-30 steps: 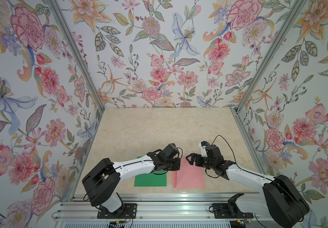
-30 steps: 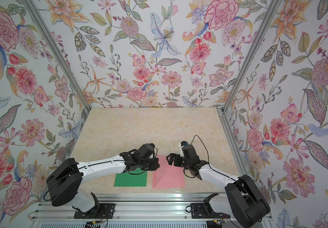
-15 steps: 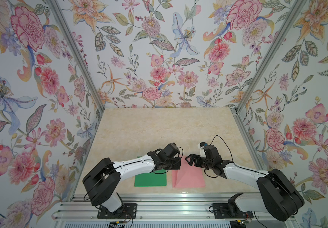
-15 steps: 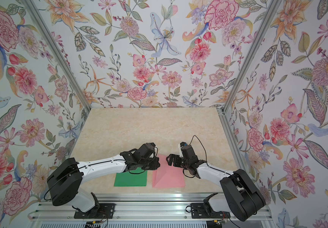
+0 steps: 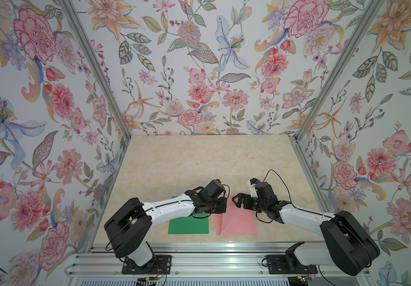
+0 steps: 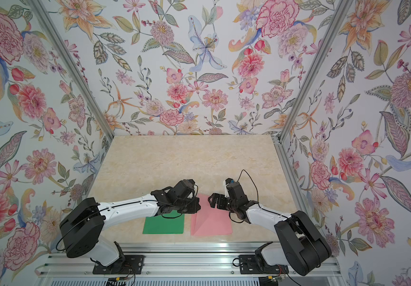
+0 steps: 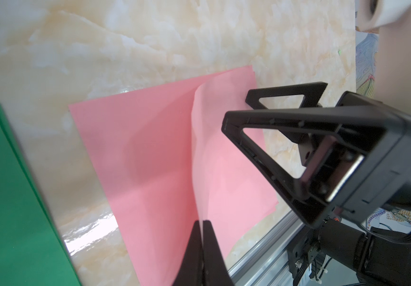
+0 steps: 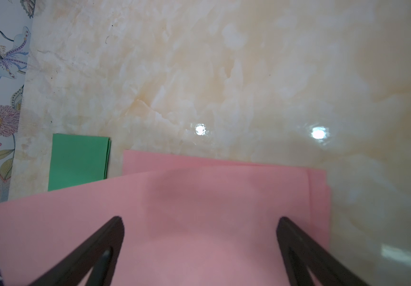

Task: Sort the scattered colored papers by color
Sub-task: Place the colored paper.

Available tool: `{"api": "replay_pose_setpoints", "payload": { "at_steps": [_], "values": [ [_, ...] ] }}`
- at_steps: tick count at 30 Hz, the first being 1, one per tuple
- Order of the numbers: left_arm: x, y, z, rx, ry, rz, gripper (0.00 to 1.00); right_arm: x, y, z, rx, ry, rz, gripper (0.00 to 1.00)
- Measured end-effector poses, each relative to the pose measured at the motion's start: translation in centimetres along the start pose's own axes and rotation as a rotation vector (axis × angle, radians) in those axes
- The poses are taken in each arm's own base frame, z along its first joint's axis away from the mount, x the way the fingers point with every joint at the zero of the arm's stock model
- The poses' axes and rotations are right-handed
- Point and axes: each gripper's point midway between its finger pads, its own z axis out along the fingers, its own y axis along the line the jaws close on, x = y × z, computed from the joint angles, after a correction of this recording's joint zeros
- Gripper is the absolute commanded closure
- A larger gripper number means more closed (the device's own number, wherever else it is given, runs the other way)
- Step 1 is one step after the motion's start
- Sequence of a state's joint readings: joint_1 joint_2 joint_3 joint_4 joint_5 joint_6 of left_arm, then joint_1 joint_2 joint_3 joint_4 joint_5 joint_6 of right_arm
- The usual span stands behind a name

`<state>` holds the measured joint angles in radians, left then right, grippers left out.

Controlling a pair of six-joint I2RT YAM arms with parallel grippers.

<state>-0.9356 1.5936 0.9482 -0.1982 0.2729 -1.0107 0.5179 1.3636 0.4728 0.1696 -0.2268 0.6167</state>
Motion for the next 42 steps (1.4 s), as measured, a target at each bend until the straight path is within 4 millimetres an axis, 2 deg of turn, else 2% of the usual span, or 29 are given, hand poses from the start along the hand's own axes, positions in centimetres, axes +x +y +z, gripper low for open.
{"api": "replay_pose_setpoints", "payload": {
  "at_steps": [35,37,39,40,42],
  "values": [
    [-0.59,-0.04,-0.18,0.007,-0.008,-0.005,0.99,0.09,-0.06,0.01,0.001,0.002,-0.001,0.0],
    [-0.58,-0.04,-0.18,0.007,-0.007,-0.002,0.6,0.09,-0.06,0.01,0.001,0.002,-0.001,0.0],
    [-0.59,-0.04,-0.18,0.007,-0.008,-0.002,0.31,0.09,-0.06,0.01,0.001,0.002,-0.001,0.0],
    [-0.6,0.01,-0.19,0.006,-0.007,-0.002,0.2,0.09,-0.06,0.01,0.001,0.002,-0.001,0.0],
    [-0.54,0.3,-0.25,-0.009,-0.002,0.0,0.1,0.09,-0.06,0.01,0.001,0.002,-0.001,0.0]
  ]
}}
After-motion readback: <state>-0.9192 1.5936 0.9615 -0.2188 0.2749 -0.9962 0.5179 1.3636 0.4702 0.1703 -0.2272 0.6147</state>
